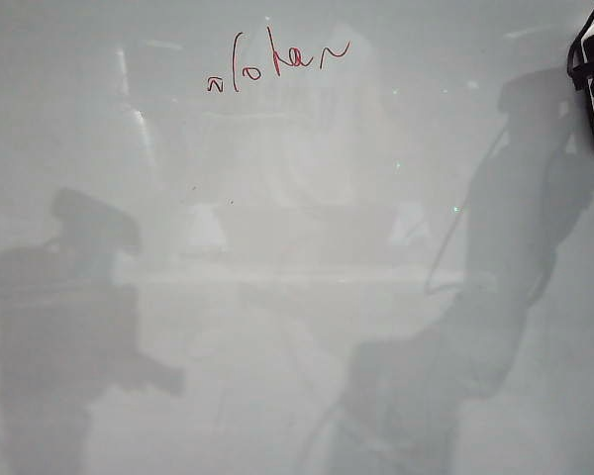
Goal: Grab the whiteboard eraser that is attached to the surface of the whiteboard and use it to clean the writing on the whiteboard.
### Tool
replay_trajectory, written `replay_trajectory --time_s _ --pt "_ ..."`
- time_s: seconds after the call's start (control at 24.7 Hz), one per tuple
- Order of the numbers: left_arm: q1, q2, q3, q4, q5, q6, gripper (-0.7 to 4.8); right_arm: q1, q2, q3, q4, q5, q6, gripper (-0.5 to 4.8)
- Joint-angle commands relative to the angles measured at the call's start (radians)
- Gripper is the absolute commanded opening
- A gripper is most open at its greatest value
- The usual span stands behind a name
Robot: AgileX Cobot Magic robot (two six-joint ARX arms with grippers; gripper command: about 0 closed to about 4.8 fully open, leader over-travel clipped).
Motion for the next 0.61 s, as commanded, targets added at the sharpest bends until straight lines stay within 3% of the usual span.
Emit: replay_trajectory --time_s 0.04,0.36,0.49,0.61 --pt "-0.001 0.000 0.002 0.013 0.000 -0.016 -0.06 -0.008 0.019 0.014 0.005 -0.040 -0.005 3.75" --pt "-0.001 0.000 0.002 0.013 0.000 -0.035 -0.06 -0.010 0.011 0.014 -0.023 -0.054 -0.004 3.75" --pt "-0.001 0.000 0.002 0.013 -0.017 -0.034 -0.06 -0.010 -0.025 0.014 -0.047 -0.046 -0.004 3.01" --pt "-0.001 0.000 0.002 0.013 -0.022 -0.034 -0.06 -0.011 -0.068 0.014 -0.077 -0.046 -0.004 2.91"
